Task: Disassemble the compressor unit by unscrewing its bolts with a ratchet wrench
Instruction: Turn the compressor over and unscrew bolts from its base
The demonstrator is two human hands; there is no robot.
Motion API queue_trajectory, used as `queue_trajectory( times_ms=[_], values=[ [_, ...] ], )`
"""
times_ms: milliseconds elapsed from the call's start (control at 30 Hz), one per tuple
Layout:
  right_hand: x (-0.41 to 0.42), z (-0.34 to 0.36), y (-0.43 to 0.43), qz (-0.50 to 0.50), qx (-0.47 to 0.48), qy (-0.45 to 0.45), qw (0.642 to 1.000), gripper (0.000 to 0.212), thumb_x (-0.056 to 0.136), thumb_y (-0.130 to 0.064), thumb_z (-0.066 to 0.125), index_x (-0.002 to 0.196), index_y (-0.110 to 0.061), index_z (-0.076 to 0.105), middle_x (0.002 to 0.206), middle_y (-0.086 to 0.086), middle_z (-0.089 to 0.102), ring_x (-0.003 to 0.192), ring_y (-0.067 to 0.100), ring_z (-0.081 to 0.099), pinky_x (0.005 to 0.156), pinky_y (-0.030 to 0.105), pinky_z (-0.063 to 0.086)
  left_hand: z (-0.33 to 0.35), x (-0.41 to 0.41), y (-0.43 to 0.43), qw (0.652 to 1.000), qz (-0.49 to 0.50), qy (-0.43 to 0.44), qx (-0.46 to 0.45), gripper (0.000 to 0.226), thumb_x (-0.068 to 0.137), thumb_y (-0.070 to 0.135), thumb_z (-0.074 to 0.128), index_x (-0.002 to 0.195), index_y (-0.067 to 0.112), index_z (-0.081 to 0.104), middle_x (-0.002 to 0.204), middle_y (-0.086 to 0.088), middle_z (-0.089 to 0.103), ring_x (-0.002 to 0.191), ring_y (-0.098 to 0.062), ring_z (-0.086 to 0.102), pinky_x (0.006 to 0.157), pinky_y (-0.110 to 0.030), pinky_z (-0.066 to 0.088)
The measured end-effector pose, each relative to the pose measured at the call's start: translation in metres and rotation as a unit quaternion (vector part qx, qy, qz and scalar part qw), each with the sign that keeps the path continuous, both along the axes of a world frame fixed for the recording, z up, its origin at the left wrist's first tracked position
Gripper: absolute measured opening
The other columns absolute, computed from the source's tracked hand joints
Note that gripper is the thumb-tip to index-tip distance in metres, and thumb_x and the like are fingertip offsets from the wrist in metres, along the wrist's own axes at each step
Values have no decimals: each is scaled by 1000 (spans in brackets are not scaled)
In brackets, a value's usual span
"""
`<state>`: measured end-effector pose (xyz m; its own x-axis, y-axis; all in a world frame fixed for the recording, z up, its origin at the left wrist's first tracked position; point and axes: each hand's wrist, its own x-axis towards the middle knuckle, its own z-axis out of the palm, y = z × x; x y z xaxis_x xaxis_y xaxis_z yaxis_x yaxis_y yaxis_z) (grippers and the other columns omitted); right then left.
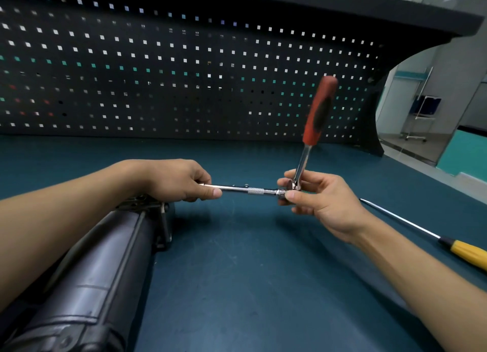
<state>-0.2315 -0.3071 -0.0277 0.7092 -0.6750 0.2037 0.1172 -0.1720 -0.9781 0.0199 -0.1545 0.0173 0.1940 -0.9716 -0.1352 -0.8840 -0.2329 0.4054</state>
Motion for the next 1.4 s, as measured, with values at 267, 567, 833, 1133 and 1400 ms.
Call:
queue_trajectory(
  times_ms=[267,567,833,1133,1400],
  values=[
    [0,-5,7,-34,-223,11,974,25,83,17,68,99,-1,75,118,10,69,92,1,67,85,16,52,1,-1,1,1000,4,-10,1,42,91,58,56,69,22,56,50,17,47,49,-7,39,56,-25,36],
    [3,-4,12,-52,-238,9,970,22,81,22,67,85,2,75,114,12,70,90,0,67,87,13,50,2,0,2,998,-8,56,-6,39,93,58,50,86,25,69,56,11,52,48,-7,41,49,-15,37],
    [-1,-2,5,-35,-163,19,986,33,80,13,74,109,-3,73,103,3,74,83,2,70,76,14,53,5,-1,1,999,-33,40,-7,34,97,52,50,83,27,69,63,9,60,53,-7,44,53,-14,38],
    [6,5,10,-72,5,18,997,15,83,-11,79,94,-6,72,79,7,76,65,22,72,49,20,49,6,0,1,998,-44,33,-10,32,97,48,53,82,25,69,62,10,58,52,-5,43,53,-12,37],
    [6,9,13,-62,9,35,997,32,63,-41,79,80,-15,74,93,11,77,56,23,68,42,19,42,5,1,2,998,-47,38,-6,31,95,49,55,81,26,70,63,9,59,55,-8,43,54,-16,37]
  ],
)
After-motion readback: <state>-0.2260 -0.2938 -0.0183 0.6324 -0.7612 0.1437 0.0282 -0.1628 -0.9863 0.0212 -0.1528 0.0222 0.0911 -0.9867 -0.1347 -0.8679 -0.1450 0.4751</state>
